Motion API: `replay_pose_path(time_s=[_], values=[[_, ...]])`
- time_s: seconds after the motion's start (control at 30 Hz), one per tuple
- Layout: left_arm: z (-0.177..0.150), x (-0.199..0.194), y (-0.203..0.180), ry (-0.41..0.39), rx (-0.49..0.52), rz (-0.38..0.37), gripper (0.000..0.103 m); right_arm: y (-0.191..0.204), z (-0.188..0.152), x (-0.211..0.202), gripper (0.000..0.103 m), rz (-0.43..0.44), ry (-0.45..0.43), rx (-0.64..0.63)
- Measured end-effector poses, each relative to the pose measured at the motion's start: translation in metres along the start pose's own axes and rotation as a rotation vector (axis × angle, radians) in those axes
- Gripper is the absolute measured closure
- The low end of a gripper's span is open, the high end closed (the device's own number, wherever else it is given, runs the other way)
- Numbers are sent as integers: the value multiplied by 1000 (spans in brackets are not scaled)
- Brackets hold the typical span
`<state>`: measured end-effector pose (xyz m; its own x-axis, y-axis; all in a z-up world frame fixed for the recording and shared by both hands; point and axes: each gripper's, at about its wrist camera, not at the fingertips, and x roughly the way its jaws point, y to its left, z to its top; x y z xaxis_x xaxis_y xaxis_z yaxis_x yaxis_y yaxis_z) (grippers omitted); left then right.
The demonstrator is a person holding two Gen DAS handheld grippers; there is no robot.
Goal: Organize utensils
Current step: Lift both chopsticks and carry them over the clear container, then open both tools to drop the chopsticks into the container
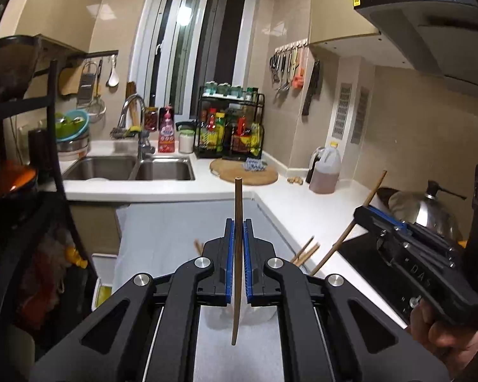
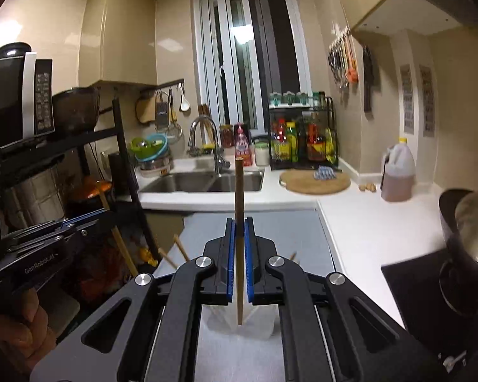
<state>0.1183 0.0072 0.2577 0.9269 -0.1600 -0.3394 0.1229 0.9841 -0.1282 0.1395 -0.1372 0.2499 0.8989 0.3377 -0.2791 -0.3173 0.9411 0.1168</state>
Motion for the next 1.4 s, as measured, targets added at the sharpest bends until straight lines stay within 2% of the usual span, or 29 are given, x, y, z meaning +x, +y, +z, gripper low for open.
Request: replay_pose_path(time_s=[0.2, 0.3, 0.37, 0.57, 0.73, 0.87, 1.0, 1.1, 1.23, 1.3, 1.4], values=[[35, 20, -13, -63, 12, -14, 98, -9, 24, 22, 97, 9, -50, 14], [35, 34, -15, -84, 19, -14, 98, -13, 17, 38, 97, 8, -46, 11], [30, 47, -11, -82, 16, -16, 98, -15, 7, 53, 97, -2, -13, 9], [-8, 93, 0, 25, 15, 5, 98, -22, -27, 85, 97, 10, 83, 20], [-41, 109, 1, 116, 36, 26, 97, -17, -50, 99, 97, 19, 153, -5], [-54, 113, 6, 165, 28, 43, 97, -14, -63, 100, 95, 11, 183, -10], [-57, 105, 6, 164, 21, 42, 96, -14, -70, 91, 91, -12, 189, -11], [-59, 96, 4, 156, 24, 42, 96, -13, -73, 81, 77, -27, 182, -13], [-60, 79, 6, 134, 5, 43, 95, -8, -74, 63, 73, -37, 168, -29], [-61, 69, 8, 124, -7, 43, 82, -5, -74, 53, 71, -39, 159, -35], [-65, 55, 8, 108, -11, 48, 78, -1, -76, 36, 67, -45, 143, -46]])
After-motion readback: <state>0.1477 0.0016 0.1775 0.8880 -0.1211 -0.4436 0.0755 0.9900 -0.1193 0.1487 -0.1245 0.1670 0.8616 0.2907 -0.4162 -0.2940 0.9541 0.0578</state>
